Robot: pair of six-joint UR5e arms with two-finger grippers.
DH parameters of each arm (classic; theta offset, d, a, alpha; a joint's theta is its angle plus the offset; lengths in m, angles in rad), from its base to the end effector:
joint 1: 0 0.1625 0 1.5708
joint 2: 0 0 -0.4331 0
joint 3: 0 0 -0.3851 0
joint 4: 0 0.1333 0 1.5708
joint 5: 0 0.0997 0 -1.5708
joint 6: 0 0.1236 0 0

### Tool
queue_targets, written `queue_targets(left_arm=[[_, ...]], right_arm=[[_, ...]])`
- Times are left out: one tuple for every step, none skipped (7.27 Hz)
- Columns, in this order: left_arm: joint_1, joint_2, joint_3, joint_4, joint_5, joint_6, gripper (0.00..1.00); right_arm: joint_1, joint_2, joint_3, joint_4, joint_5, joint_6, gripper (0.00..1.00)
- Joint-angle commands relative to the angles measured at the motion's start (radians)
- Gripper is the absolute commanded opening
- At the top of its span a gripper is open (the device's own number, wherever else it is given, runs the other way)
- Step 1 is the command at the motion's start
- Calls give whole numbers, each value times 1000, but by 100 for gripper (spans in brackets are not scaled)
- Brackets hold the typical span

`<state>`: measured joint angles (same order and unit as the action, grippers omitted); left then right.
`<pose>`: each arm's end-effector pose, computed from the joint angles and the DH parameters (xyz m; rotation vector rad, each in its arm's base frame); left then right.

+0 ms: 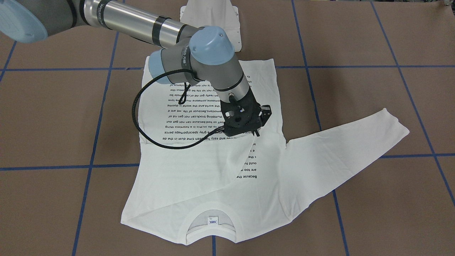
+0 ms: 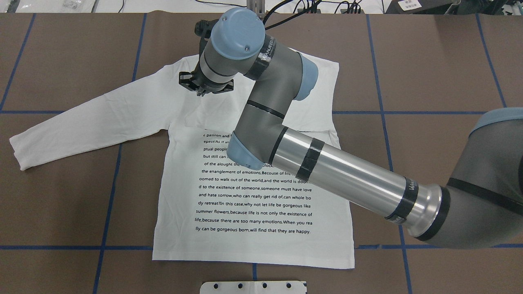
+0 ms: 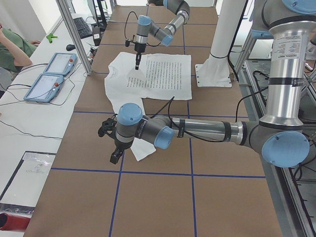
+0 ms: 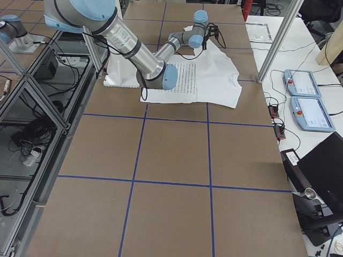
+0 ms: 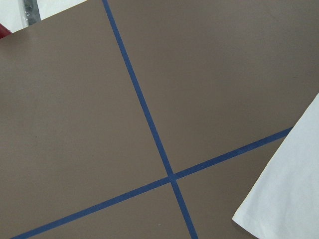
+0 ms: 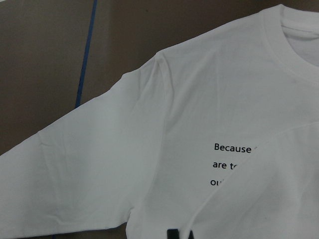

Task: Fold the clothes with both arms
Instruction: 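Grasp the sleeve with the right gripper and fold it across the shirt body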

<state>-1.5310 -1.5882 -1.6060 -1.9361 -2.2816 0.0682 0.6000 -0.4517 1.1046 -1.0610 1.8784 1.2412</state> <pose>-0.0319 -0.5229 0.6204 0.4107 0.6958 0.2506 -0.6418 -0.5553 0.0728 0.2733 -1.1511 0.0593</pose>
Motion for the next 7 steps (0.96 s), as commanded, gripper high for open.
queue_targets(left_arm=[[0,-42,52,0,1,4,100],[0,-55,66,0,-1,-1,100],[0,-55,66,0,1,-1,100],[0,-55,75,0,-1,-1,100],[2,-56,86,0,-1,-5,100],[2,-67,89,-4,-1,-99,100],[50,-64,99,-77,-1,-252,100]], right_arm=[[-74,89,-153,144,-213,0,47],[-75,102,-166,189,-234,-3,99],[-75,113,-166,191,-264,0,100],[-75,116,-166,193,-265,0,100],[-75,116,-166,184,-257,3,100],[-72,113,-157,137,-234,10,100],[-56,104,-91,-28,-176,8,100]])
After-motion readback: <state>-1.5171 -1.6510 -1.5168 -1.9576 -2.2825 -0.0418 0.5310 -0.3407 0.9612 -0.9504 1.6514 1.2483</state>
